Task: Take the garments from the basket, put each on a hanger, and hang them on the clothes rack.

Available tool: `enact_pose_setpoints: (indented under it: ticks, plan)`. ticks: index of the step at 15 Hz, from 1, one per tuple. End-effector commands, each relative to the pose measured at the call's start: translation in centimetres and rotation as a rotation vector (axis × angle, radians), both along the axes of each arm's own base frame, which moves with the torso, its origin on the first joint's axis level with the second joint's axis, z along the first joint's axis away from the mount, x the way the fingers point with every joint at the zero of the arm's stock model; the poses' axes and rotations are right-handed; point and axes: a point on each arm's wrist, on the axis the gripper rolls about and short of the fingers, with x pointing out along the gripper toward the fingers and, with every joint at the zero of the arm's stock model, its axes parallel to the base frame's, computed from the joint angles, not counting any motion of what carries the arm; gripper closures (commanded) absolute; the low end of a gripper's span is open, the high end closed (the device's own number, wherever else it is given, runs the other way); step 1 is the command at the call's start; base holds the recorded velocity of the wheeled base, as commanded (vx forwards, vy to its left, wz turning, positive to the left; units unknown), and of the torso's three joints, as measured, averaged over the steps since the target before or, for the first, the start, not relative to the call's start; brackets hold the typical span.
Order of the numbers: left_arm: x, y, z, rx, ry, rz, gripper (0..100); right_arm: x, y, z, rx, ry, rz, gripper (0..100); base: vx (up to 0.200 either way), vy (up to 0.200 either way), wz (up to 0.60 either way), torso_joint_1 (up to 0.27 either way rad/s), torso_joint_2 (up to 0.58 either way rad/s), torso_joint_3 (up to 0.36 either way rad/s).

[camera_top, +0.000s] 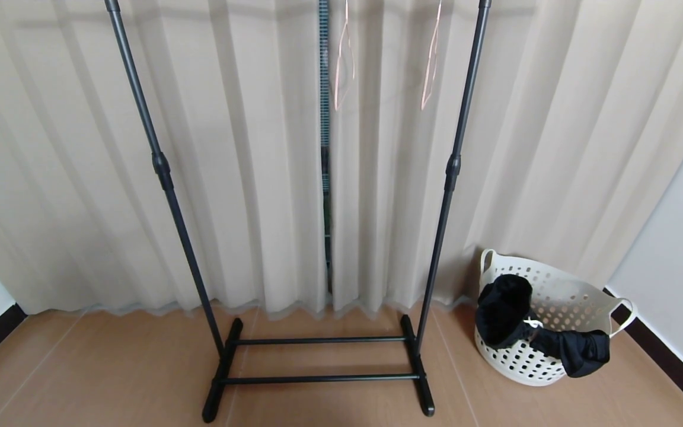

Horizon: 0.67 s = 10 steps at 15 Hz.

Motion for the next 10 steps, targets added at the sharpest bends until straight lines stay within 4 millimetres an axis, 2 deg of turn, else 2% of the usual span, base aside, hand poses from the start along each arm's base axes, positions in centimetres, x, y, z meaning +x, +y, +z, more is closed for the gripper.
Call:
enact_pose_setpoints:
  ticks: [1,6,9,10]
  plan:
    - [0.00,0.00,0.00,0.002,0.000,0.000,0,0.01,0.00,0.01,-0.001,0.001,0.000,0,0.000,0.000,-0.60,-0.002,0.03,0.017]
    - [0.00,-0.01,0.00,0.003,0.000,-0.003,0,0.01,0.00,0.01,-0.001,0.001,0.002,0,0.000,0.000,-0.60,0.000,0.00,0.006]
    - [0.00,-0.01,0.00,0.005,0.000,-0.005,0,0.01,0.00,0.01,0.001,0.001,0.000,0,0.000,0.000,0.00,0.000,0.00,0.000]
    - [0.00,-0.01,0.00,0.005,0.000,-0.003,0,0.01,0.00,0.01,0.001,0.001,0.000,0,0.000,-0.200,0.00,0.002,0.01,0.007]
